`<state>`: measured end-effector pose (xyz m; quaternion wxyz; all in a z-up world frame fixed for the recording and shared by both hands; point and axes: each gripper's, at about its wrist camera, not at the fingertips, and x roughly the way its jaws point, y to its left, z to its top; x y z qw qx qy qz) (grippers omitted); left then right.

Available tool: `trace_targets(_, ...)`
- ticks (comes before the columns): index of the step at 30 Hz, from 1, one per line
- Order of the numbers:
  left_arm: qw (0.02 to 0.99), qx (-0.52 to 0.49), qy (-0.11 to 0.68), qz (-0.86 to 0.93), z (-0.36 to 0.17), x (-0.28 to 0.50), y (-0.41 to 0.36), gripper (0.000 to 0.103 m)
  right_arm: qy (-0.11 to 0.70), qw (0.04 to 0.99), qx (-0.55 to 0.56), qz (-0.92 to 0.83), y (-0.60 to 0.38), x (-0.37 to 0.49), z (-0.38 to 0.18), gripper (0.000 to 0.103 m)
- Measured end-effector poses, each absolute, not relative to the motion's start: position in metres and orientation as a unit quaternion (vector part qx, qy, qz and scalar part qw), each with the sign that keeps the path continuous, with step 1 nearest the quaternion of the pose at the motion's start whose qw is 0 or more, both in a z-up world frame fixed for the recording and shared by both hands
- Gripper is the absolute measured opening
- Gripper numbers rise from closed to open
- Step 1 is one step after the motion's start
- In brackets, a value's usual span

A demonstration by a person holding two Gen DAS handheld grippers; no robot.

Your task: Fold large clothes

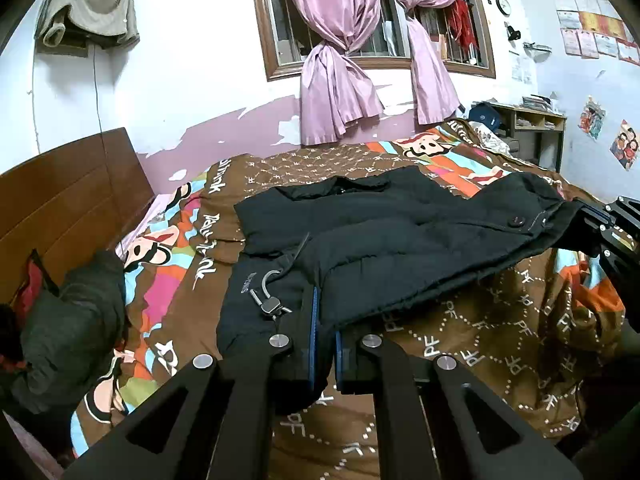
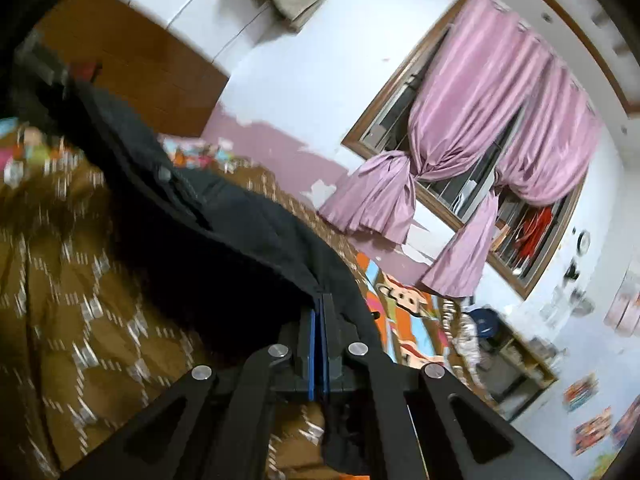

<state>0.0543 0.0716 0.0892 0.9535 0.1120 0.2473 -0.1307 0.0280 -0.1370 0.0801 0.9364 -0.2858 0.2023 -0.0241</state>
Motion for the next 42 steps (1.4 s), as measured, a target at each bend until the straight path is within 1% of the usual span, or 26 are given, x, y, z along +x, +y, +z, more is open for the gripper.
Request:
trace_targets(1, 0.952, 0.111, 0.253, -0.132, 0.089, 0.053, 0.071, 0.005, 0.205, 0.933, -0.296, -0.027, -0.135, 0.028, 0.073, 0.011)
trace_targets(3, 0.951, 0.107, 0.26, -0.132, 0.087, 0.054, 0.07, 0.005, 0.209, 0.925, -0.315, -0.034, -0.133, 0.028, 0.062, 0.03)
trace_targets(4, 0.95, 0.104, 0.263, -0.132, 0.086, 0.055, 0.069, 0.005, 0.215, 0.924, -0.316, -0.033, -0.134, 0.028, 0.056, 0.035)
trace_targets(5, 0.95, 0.101, 0.263, -0.132, 0.085, 0.055, 0.069, 0.005, 0.224, 0.923, -0.312, -0.031, -0.136, 0.03, 0.05, 0.044)
trace_targets(6, 0.951, 0.098, 0.263, -0.132, 0.084, 0.056, 0.068, 0.005, 0.234, 0.922, -0.307, -0.027, -0.138, 0.034, 0.044, 0.048)
trace_targets(12, 0.951, 0.108, 0.257, -0.137, 0.084, 0.056, 0.061, 0.005, 0.288, 0.92, -0.265, -0.001, -0.146, 0.053, 0.019, 0.048)
trace_targets(13, 0.951, 0.11, 0.256, -0.137, 0.083, 0.056, 0.062, 0.005, 0.298, 0.922, -0.249, 0.006, -0.147, 0.055, 0.016, 0.048)
trace_targets(14, 0.951, 0.11, 0.255, -0.137, 0.083, 0.056, 0.062, 0.005, 0.306, 0.922, -0.236, 0.012, -0.148, 0.056, 0.014, 0.042)
trace_targets(15, 0.951, 0.107, 0.256, -0.138, 0.082, 0.056, 0.062, 0.005, 0.313, 0.922, -0.226, 0.021, -0.148, 0.056, 0.012, 0.023)
trace_targets(16, 0.951, 0.106, 0.256, -0.138, 0.082, 0.057, 0.062, 0.005, 0.313, 0.922, -0.228, 0.023, -0.145, 0.055, 0.012, 0.013)
trace_targets(17, 0.951, 0.106, 0.257, -0.139, 0.081, 0.057, 0.062, 0.005, 0.307, 0.923, -0.23, 0.02, -0.143, 0.052, 0.014, 0.007)
trace_targets(18, 0.95, 0.107, 0.257, -0.141, 0.08, 0.057, 0.061, 0.005, 0.303, 0.927, -0.222, 0.02, -0.144, 0.05, 0.018, 0.006)
trace_targets(22, 0.951, 0.114, 0.253, -0.137, 0.075, 0.052, 0.06, 0.005, 0.266, 0.946, -0.184, 0.018, -0.156, 0.033, 0.053, 0.004)
trace_targets(26, 0.958, 0.085, 0.243, -0.128, 0.08, 0.044, 0.073, 0.005, 0.212, 0.958, -0.195, 0.016, -0.157, 0.009, 0.095, 0.003)
trace_targets(32, 0.969, 0.082, 0.194, -0.127, 0.115, 0.008, 0.082, 0.004, 0.169, 0.968, -0.185, 0.024, -0.16, -0.027, 0.146, 0.003)
trace_targets(36, 0.97, 0.092, 0.181, -0.133, 0.14, -0.013, 0.087, 0.004, 0.149, 0.971, -0.184, 0.025, -0.16, -0.037, 0.166, 0.003)
trace_targets(39, 0.969, 0.102, 0.176, -0.137, 0.152, -0.022, 0.09, 0.004, 0.148, 0.972, -0.18, 0.028, -0.161, -0.022, 0.167, 0.003)
trace_targets(42, 0.967, 0.106, 0.184, -0.139, 0.155, -0.01, 0.089, 0.004, 0.139, 0.969, -0.201, 0.026, -0.159, 0.005, 0.162, 0.003)
